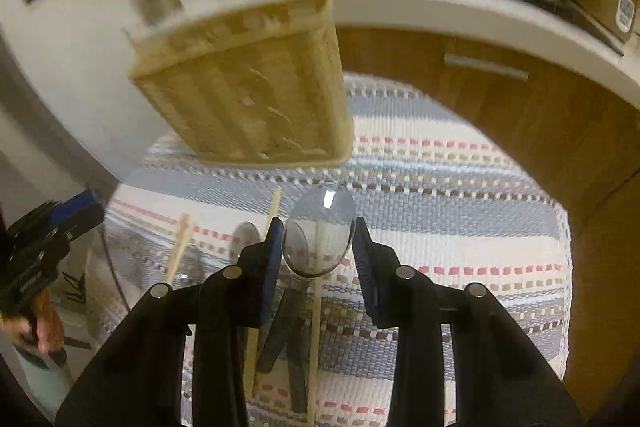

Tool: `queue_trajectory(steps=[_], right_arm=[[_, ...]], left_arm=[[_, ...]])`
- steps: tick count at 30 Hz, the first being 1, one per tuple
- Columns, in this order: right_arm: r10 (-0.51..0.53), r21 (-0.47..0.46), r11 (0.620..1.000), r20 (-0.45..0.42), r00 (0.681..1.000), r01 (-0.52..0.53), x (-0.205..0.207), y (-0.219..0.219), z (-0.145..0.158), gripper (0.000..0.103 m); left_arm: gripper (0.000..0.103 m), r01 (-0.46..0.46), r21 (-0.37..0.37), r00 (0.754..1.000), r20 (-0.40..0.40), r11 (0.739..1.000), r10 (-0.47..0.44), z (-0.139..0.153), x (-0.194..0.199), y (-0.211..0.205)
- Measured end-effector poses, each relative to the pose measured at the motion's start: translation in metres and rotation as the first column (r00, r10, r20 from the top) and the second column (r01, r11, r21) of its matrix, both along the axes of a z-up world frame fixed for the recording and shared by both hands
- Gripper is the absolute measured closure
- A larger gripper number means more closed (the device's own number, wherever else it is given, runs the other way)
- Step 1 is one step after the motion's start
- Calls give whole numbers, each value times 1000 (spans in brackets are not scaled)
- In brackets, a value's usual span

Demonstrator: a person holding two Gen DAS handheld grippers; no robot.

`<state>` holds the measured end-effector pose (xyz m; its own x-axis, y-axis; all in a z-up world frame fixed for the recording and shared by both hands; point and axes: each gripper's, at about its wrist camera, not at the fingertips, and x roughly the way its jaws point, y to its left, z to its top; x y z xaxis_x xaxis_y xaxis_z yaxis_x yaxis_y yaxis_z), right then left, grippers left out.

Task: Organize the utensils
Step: 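Lift both clear spoons and carry them over the beige caddy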

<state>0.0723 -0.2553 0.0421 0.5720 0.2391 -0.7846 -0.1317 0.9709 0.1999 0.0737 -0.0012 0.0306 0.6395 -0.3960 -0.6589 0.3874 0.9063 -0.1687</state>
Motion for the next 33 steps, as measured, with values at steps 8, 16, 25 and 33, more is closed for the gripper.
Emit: queue_trajectory(steps=[8, 16, 25, 33], right_arm=[[52, 69, 995, 253, 966, -72, -12, -18, 80, 71], [-11, 66, 998, 455, 890, -21, 13, -15, 158, 71], [-77, -69, 987, 580, 811, 144, 66, -5, 174, 71], [-60, -163, 971, 543, 838, 175, 113, 7, 120, 71]], left_arm=[[73, 0, -61, 986, 164, 998, 10, 65, -6, -3], [73, -64, -118, 945, 311, 991, 98, 132, 33, -8], [73, -152, -116, 851, 490, 982, 190, 159, 76, -26], [73, -203, -80, 832, 511, 976, 215, 117, 121, -31]])
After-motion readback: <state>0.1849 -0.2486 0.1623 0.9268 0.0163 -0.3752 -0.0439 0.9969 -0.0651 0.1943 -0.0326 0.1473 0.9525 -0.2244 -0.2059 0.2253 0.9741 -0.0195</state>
